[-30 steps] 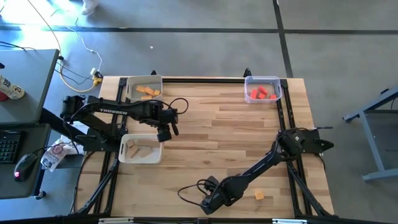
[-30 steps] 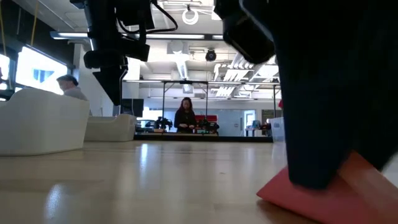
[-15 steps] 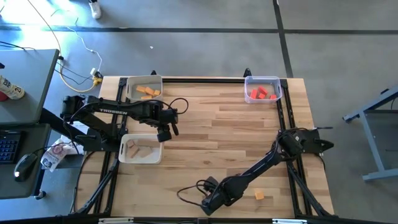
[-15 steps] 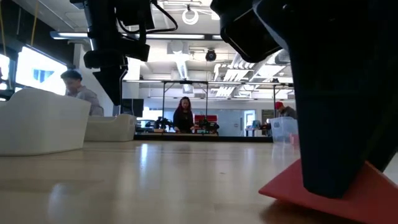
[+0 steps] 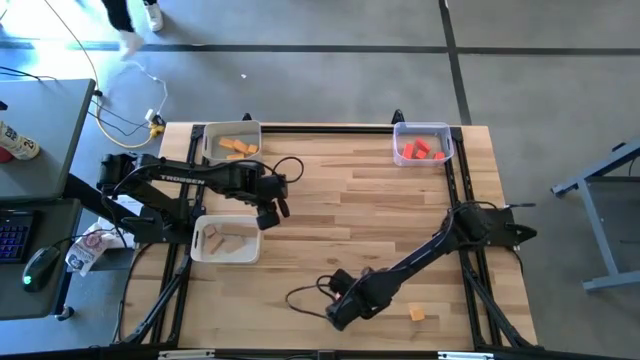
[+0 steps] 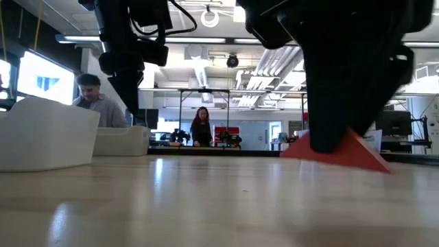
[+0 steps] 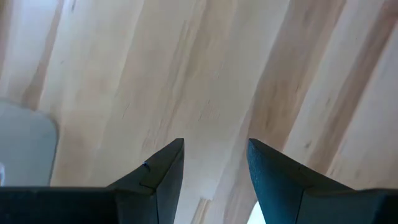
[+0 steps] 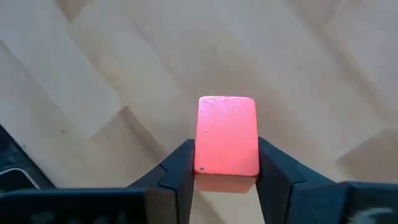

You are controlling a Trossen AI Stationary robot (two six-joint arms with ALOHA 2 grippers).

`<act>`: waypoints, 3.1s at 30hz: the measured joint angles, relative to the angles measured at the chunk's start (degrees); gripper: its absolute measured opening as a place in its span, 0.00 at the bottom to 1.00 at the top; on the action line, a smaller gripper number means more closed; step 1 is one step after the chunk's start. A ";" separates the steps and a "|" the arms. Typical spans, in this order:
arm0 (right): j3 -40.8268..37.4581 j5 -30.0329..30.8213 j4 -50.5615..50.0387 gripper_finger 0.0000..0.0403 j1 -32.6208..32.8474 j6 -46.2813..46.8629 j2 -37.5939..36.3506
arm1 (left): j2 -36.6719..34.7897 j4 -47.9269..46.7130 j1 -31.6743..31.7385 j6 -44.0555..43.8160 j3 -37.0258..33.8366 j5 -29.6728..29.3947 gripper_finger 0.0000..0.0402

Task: Sort & place blocks by color
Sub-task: Put the orange block into the transparent bin

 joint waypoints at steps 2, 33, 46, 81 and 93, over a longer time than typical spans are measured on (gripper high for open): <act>0.01 1.21 -1.41 0.27 -0.82 -2.13 -1.05 | 0.00 0.64 0.00 0.11 0.00 0.80 0.40; -0.52 22.69 -41.04 0.27 -25.28 -24.27 -12.81 | 0.04 6.01 -9.32 0.20 0.00 0.84 0.40; -5.43 27.80 -41.01 0.27 -40.87 -36.26 -15.50 | 0.04 5.88 -11.65 0.22 0.00 0.82 0.40; -45.53 14.23 22.91 0.30 -77.55 -50.34 -39.65 | 0.04 7.64 -11.63 1.67 0.00 0.84 0.40; -45.53 12.59 23.06 0.45 -78.23 -49.67 -39.65 | 0.04 7.77 -11.63 1.71 0.00 0.86 0.40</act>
